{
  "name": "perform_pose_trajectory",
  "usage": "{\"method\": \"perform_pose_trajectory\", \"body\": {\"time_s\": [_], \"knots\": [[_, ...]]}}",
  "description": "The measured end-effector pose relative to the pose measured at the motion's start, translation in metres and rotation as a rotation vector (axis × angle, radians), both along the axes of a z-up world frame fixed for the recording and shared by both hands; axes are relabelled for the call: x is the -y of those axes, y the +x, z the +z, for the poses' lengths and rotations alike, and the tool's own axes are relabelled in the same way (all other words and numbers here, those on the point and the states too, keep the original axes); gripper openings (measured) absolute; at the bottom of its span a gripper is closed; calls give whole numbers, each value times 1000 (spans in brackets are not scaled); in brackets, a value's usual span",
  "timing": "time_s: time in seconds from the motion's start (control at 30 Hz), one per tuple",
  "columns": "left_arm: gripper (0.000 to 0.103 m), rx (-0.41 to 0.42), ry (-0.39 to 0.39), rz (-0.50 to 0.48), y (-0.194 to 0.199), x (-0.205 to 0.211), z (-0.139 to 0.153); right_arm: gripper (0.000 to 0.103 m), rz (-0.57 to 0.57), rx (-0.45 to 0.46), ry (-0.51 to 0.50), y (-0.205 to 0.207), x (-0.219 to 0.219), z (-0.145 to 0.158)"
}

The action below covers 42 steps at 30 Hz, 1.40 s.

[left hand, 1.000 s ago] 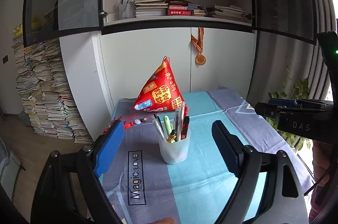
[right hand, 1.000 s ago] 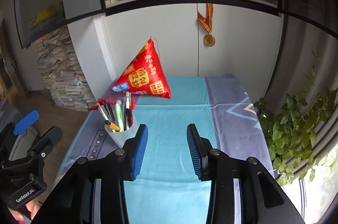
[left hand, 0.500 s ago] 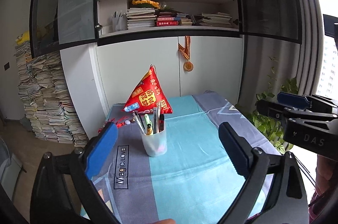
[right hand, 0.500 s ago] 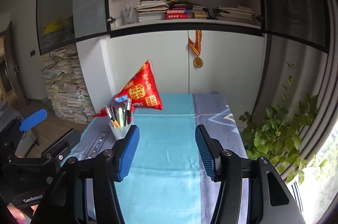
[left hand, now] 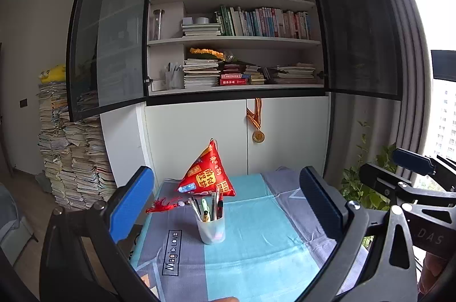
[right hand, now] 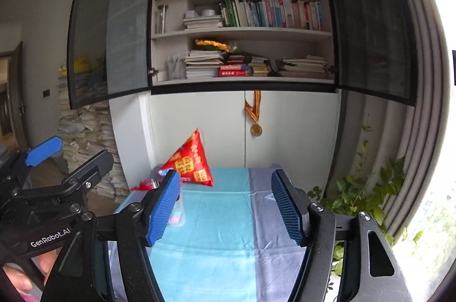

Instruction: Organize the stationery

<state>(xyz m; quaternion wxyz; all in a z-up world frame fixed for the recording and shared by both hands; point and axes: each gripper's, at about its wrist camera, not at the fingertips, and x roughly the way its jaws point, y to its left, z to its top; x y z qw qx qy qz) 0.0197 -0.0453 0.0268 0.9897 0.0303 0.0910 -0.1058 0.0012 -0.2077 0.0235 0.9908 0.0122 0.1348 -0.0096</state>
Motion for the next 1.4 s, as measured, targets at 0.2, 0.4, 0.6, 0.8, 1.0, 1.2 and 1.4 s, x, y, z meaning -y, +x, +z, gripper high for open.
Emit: {"method": "perform_pose_trajectory", "body": {"time_s": [0.2,0.4,0.6,0.8,1.0,1.2,1.4], "knots": [[102,-6,14,7,-1,-1,-8,69,0,-10,-14,-7,-8,3],[102,1,21,24,-1,-7,-12,81,-5,-13,-20,-9,-14,-1],[102,3,32,35,-1,-10,-13,81,-25,-12,-13,-10,-14,0],[102,-2,4,40,0,-19,-9,82,-34,-9,-14,-11,-17,3],[102,5,8,53,-2,-21,-10,82,-31,-6,-22,-11,-20,5],[102,11,9,61,-4,-22,-10,82,-26,-8,-25,-10,-21,4],[102,17,15,66,-7,-20,-9,82,-27,-10,-17,-10,-20,4]]}}
